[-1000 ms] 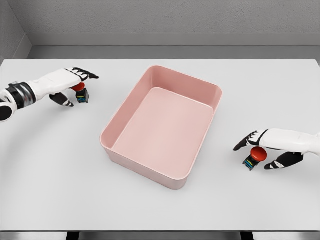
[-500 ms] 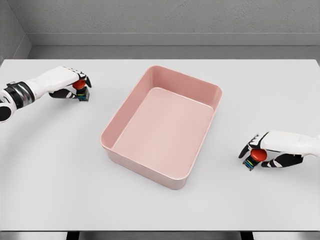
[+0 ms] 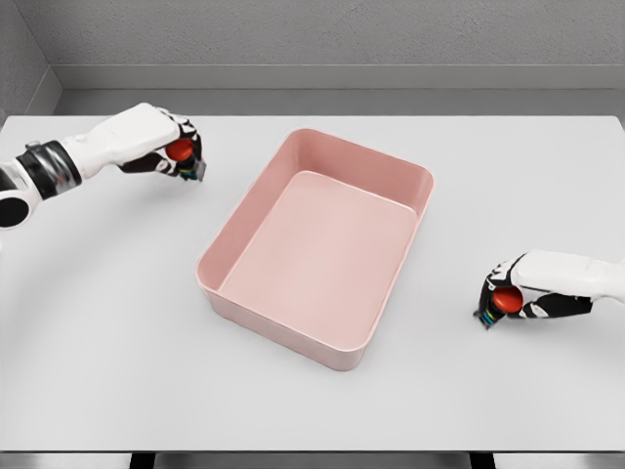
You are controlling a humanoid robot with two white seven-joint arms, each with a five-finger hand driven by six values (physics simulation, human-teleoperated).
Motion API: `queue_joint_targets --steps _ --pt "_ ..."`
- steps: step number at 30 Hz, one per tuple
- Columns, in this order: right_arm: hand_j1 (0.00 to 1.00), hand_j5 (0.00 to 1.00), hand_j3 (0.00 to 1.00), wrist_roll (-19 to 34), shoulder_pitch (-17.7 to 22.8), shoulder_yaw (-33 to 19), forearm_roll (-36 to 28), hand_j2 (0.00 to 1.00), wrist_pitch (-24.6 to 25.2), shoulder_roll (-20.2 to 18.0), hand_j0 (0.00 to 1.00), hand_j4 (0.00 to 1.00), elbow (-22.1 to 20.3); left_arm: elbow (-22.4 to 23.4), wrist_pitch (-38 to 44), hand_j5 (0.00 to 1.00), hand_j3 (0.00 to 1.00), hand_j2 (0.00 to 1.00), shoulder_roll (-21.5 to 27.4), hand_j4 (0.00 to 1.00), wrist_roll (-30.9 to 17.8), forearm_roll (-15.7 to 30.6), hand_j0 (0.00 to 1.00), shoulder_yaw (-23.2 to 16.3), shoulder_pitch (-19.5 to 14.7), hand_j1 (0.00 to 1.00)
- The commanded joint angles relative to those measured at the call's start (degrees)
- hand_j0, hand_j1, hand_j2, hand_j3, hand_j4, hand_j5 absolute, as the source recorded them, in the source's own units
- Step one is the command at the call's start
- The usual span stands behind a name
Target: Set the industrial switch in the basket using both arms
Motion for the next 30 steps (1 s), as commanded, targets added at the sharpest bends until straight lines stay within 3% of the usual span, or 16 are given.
queue_joint_targets --steps 1,6,19,22,24,30 --pt "0.48 0.48 0.48 -0.1 0.0 -1.0 -0.7 0.48 0.1 0.0 0.48 0.48 0.3 -3.7 0.1 0.37 0.37 0.37 1.4 0.37 0.0 2.0 0.37 0.1 0.0 0.37" --pt "0.47 0.47 0.47 -0.2 -0.1 -2.1 -1.1 0.47 0.1 -0.1 0.47 0.47 0.3 -10.7 0.1 0.38 0.38 0.38 3.0 0.38 -0.2 5.1 0.38 0.0 0.2 0.38" --pt "0.46 0.46 0.46 -0.3 -0.9 -7.0 -1.9 0.46 0.1 2.5 0.46 0.46 0.3 -26.9 0.1 0.38 0.38 0.38 1.7 0.38 -0.5 5.4 0.38 -0.9 2.5 0.38" --pt "0.46 0.46 0.46 -0.3 -2.4 -7.0 -1.9 0.46 0.1 3.6 0.46 0.46 0.2 -27.0 0.1 0.38 0.38 0.38 -2.0 0.38 -0.6 4.8 0.38 -1.4 3.7 0.38" --pt "0.46 0.46 0.46 -0.3 -3.6 -7.0 -1.9 0.46 0.1 4.0 0.46 0.46 0.2 -26.6 0.1 0.38 0.38 0.38 -4.0 0.38 -0.7 4.4 0.38 -3.7 3.6 0.38" --pt "0.46 0.46 0.46 -0.2 -6.4 -6.9 -1.9 0.46 0.1 5.9 0.46 0.46 0.0 -20.7 0.1 0.4 0.4 0.4 -8.8 0.4 -1.3 2.2 0.4 -6.5 3.6 0.4"
